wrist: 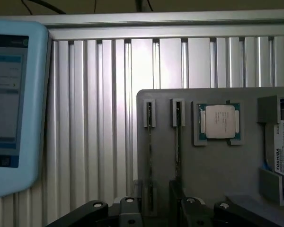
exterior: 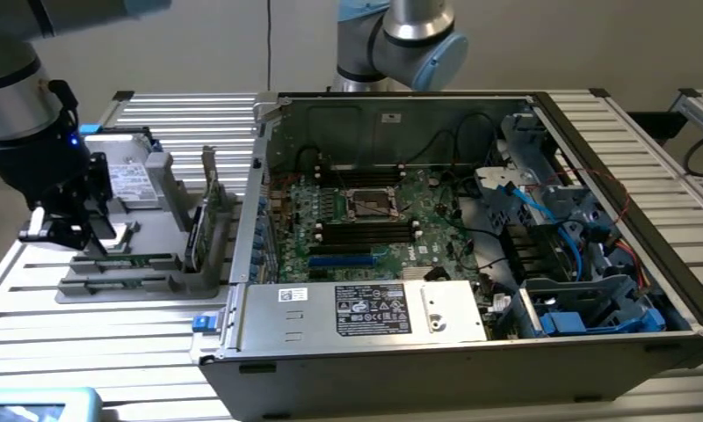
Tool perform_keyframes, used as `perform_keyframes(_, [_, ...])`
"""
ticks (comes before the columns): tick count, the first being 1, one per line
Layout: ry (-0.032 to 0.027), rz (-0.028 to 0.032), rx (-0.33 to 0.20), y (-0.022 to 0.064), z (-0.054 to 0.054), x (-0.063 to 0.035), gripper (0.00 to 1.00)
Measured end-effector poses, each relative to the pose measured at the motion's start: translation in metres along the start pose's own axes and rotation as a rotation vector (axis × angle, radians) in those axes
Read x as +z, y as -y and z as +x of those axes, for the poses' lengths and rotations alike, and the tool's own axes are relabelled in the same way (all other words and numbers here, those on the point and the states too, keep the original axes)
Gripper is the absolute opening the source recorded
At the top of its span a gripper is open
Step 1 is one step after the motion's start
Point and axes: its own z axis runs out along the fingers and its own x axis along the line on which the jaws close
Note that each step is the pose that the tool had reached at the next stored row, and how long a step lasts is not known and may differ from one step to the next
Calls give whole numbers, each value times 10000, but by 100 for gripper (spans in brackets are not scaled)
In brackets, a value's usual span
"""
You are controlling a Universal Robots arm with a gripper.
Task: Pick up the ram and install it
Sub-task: 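Pick up the ram and move it above insertion slot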
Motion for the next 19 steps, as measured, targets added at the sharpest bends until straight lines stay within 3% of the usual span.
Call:
perform_keyframes(7, [-2, 7, -104, 19, 1, 125, 36])
perform_keyframes(12, [1, 163, -147, 22, 1, 174, 36])
perform_keyframes(19, [-3, 168, -344, 25, 39, 289, 36])
